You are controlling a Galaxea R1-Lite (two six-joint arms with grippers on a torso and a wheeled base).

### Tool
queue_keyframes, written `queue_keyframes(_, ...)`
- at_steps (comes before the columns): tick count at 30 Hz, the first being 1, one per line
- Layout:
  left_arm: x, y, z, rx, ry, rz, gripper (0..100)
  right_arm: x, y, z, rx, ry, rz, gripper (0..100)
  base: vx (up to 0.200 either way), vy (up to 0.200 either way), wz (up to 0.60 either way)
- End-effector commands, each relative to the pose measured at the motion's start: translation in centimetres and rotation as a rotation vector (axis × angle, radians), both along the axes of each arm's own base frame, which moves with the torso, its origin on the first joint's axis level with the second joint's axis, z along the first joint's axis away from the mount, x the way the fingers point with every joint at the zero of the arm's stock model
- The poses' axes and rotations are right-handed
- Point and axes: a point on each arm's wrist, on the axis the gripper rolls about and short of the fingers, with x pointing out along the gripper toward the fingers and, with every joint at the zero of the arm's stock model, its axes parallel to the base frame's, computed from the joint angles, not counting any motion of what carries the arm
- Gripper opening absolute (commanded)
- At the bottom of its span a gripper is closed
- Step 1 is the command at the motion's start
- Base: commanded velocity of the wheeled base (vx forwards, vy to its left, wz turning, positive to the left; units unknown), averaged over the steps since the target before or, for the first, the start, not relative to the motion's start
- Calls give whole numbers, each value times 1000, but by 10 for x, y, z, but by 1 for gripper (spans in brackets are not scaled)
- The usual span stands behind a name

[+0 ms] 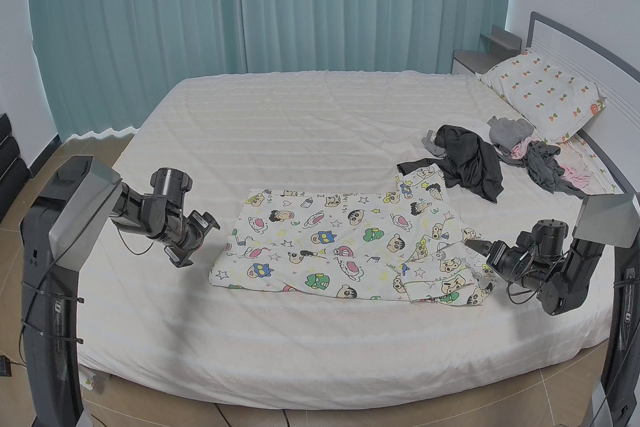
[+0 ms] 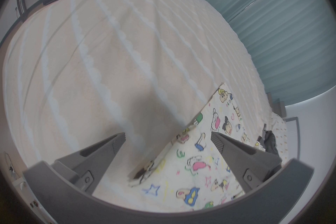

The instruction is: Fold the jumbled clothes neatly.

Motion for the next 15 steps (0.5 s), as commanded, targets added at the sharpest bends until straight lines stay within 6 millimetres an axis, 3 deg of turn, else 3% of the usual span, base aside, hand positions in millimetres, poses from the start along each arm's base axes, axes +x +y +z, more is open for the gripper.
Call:
queue_keyframes(1, -137, 7, 29, -286, -149, -153, 100, -2, 8, -5, 46, 58, -43, 100, 0, 0, 0)
queue_keyframes(3, -153, 5, 23, -328, -167, -161, 100, 5, 7, -6, 47, 86, -39, 100, 0, 0, 0)
queue_keyframes(8, -169, 3, 20, -349, -262, -207, 100, 15, 8, -20, 26, 146, 25, 100, 0, 0, 0)
queue_keyframes(11, -169, 1, 19, -351, -289, -217, 100, 18, 8, -36, -44, 145, 67, 100, 0, 0, 0)
queue_keyframes(15, -169, 0, 18, -353, -286, -217, 100, 23, 15, -41, -65, 134, 109, 100, 0, 0, 0)
